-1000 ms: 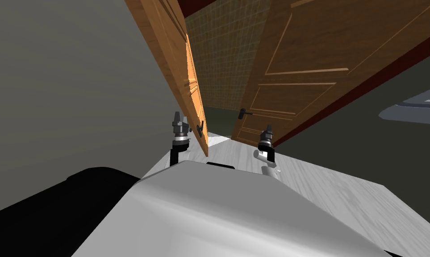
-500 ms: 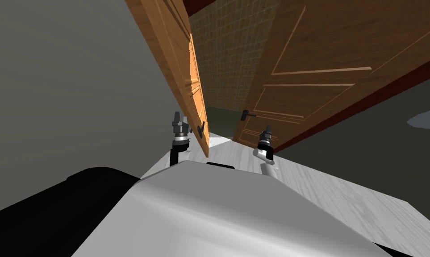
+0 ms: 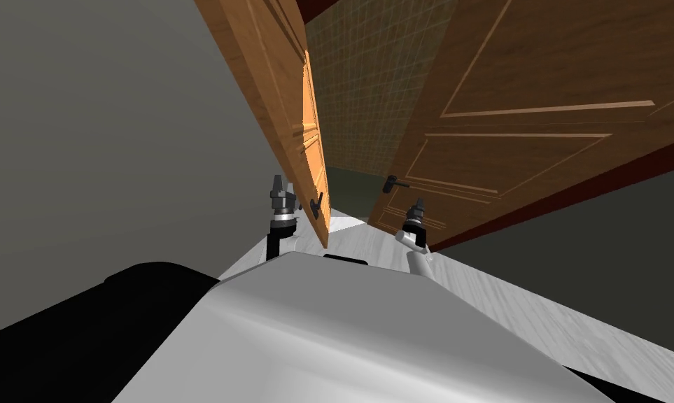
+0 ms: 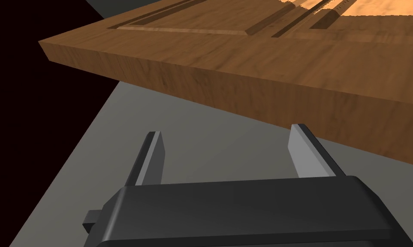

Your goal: Pull the door open

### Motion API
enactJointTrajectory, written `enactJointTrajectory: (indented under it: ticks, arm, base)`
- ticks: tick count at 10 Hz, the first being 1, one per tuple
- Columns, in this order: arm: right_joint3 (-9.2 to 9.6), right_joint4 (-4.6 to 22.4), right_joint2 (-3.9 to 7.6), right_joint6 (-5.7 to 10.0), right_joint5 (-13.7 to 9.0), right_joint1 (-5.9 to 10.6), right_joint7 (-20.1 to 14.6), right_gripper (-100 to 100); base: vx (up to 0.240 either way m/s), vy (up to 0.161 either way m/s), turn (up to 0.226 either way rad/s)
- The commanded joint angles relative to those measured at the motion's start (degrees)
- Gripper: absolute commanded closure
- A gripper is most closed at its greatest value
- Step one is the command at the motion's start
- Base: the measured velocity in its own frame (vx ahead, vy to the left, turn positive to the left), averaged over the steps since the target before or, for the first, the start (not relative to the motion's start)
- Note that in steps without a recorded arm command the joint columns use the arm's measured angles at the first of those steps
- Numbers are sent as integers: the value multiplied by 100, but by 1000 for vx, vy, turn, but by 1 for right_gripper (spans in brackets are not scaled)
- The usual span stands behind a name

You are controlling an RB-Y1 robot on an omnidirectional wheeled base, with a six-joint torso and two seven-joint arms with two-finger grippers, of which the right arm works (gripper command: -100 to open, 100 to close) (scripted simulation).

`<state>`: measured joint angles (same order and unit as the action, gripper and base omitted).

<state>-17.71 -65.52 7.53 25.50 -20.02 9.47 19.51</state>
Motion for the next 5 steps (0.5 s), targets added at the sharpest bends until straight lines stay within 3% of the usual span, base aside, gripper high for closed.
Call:
enactJointTrajectory:
  ticks: [1, 5]
  arm:
    - [-78, 253, -4, -10, -107, 153, 99, -100]
    - [-235, 894, 28, 39, -344, 527, 271, -100]
  base:
    - [100, -38, 119]
    - [86, -42, 117]
